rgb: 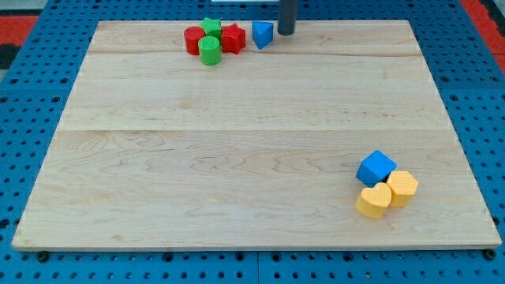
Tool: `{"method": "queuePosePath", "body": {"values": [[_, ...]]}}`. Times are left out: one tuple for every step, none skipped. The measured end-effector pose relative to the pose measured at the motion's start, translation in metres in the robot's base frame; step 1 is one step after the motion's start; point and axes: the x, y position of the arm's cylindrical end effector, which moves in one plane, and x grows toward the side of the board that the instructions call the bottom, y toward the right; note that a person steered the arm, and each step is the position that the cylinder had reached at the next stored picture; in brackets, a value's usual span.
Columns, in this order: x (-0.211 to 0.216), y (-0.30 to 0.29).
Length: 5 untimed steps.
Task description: Place the blue triangle above the green star
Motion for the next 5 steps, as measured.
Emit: {"method": "queuePosePath", "body": {"values": [[0.005, -0.059], [0.03, -0.077], [0.045, -0.08], [0.046, -0.08], [0.032, -0.07]]}}
